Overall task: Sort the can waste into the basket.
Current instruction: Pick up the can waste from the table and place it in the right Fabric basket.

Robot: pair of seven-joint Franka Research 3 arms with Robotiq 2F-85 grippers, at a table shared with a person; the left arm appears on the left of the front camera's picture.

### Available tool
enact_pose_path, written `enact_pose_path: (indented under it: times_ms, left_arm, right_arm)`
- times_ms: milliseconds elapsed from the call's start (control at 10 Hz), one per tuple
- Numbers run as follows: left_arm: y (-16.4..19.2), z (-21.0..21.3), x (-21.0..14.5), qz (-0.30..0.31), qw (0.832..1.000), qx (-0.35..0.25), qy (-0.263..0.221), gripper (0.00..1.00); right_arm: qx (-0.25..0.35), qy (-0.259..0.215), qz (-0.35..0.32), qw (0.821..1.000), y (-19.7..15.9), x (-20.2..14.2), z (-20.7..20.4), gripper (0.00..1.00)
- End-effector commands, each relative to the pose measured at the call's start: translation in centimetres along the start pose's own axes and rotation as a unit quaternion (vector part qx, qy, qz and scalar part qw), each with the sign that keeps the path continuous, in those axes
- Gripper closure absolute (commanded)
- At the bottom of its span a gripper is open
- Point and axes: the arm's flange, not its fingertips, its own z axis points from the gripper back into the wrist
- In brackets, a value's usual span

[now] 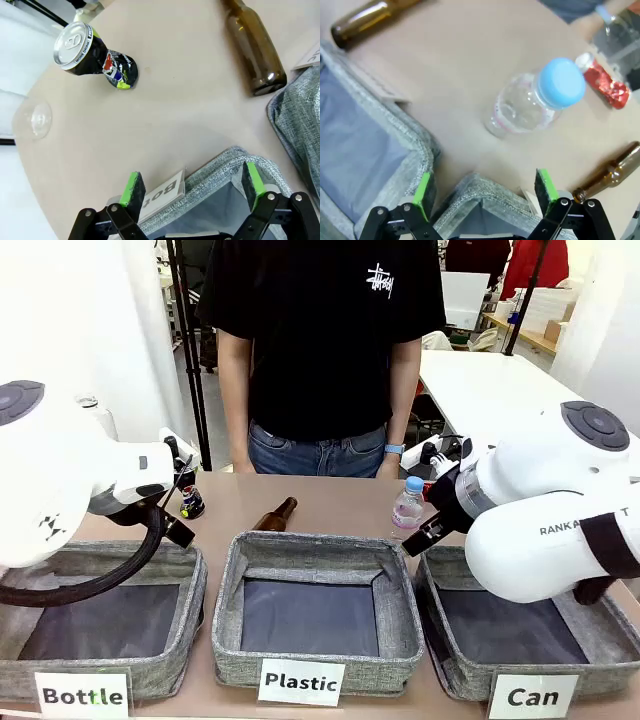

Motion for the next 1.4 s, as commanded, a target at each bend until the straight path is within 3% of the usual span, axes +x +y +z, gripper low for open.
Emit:
enact_pose_path:
  times_ms: [0, 1300]
  left_arm:
    - [0.00, 0.01, 0.01, 0.000, 1.000, 0.000, 0.000, 0.00]
    - [0.00, 0.01, 0.01, 0.000, 1.000, 0.000, 0.000, 0.00]
  right_arm:
    - [0.000, 0.000, 0.000, 1.000, 0.00, 0.00, 0.00, 0.00]
    - [0.000, 0.000, 0.000, 1.000, 0.00, 0.00, 0.00, 0.00]
